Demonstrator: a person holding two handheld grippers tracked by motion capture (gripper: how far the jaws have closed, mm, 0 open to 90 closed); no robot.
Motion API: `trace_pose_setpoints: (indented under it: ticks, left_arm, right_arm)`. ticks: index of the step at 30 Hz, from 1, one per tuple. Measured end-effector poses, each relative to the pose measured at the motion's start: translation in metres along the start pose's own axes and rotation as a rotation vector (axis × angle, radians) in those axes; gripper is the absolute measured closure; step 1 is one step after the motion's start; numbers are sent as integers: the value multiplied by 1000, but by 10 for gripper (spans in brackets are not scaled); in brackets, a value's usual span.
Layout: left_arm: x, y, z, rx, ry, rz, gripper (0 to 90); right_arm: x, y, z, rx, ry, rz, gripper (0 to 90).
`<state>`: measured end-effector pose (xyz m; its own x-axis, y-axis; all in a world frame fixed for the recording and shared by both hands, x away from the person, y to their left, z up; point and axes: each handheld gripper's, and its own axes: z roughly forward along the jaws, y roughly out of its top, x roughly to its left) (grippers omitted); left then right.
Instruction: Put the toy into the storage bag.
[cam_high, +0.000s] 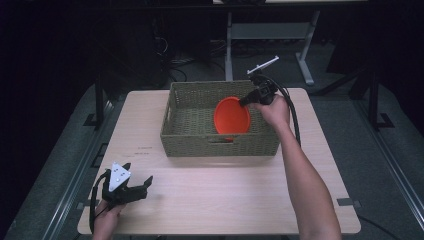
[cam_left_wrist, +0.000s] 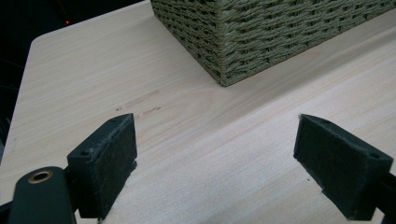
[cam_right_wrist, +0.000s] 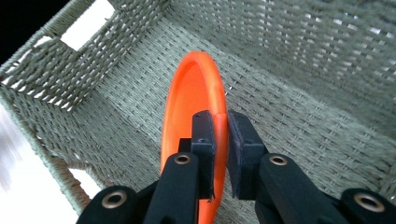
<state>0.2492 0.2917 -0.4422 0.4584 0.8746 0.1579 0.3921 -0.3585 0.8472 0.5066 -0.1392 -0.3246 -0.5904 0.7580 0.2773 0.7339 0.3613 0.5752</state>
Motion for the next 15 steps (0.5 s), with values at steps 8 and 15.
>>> trace_pose_setpoints:
  ticks: [8, 15]
  left_arm:
    - [0, 0, 1, -3, -1, 3, 128]
    - [-1, 0, 0, 1, -1, 5, 128]
  right_arm:
    - [-6, -7, 11, 20, -7, 26, 815]
    - [-13, -14, 16, 29, -3, 54, 806]
